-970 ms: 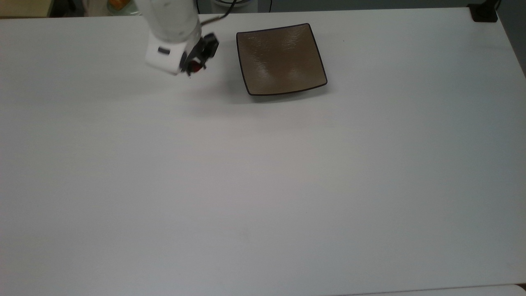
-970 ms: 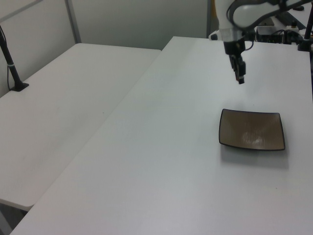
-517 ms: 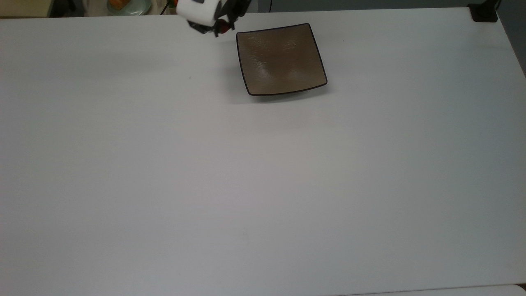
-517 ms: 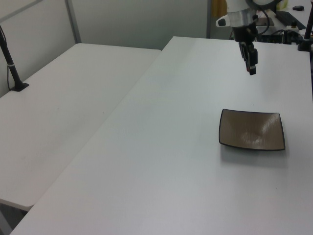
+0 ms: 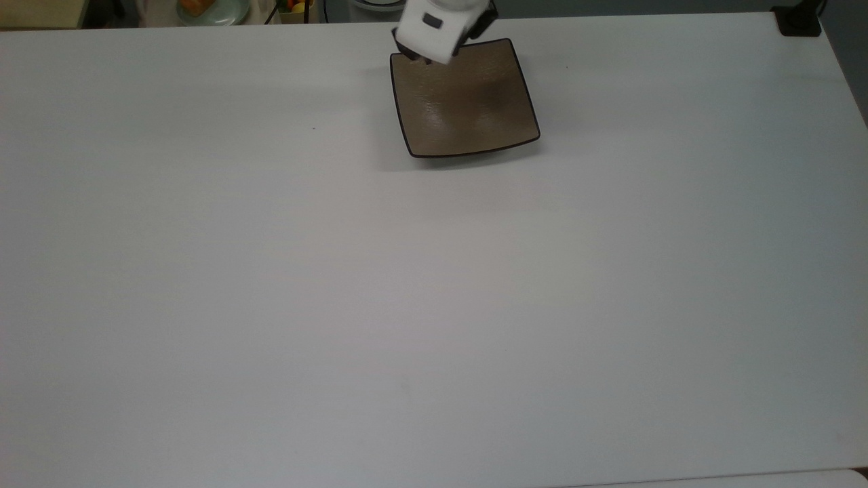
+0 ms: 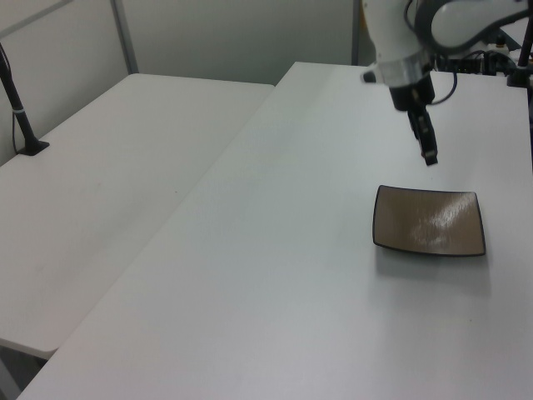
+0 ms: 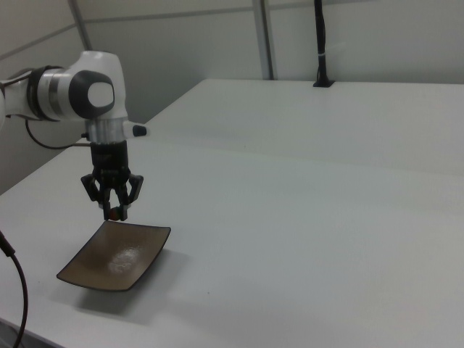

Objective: Strawberries on a ceramic plate
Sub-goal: 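Lift the strawberry and carry it over the brown plate, then lower the strawberry onto the plate and open the gripper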

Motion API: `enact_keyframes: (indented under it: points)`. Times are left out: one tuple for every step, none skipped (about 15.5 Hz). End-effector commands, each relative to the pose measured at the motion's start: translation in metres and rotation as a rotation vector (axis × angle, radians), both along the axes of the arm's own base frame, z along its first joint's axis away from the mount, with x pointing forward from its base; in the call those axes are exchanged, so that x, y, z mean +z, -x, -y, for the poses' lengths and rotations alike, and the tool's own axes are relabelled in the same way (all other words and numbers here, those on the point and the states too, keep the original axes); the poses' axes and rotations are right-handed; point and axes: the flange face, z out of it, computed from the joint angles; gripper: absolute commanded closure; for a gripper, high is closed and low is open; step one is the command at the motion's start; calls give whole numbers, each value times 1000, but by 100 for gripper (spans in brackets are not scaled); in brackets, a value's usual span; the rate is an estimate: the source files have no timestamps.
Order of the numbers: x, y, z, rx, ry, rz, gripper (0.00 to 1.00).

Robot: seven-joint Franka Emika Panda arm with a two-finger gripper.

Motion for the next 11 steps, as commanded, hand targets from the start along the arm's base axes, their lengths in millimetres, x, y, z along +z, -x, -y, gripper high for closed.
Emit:
enact_keyframes:
  points:
    - [-35, 2, -16, -62, -24, 24, 85]
    - [-47, 2, -18, -90, -27, 44, 85]
    - [-60, 2, -18, -116, -25, 63, 85]
    - [-77, 4, -17, -131, -26, 85, 85]
    - [-84, 4, -17, -133, -30, 96, 85]
    - [-89, 4, -16, -136, -32, 104, 85]
    - [-100, 7, -16, -135, -28, 99, 83]
    - [-107, 10, -14, -135, -23, 90, 83]
    - [-112, 11, -14, -137, -22, 90, 82]
    - [-116, 13, -16, -132, -19, 84, 81]
    - [-116, 16, -21, -122, -18, 81, 75]
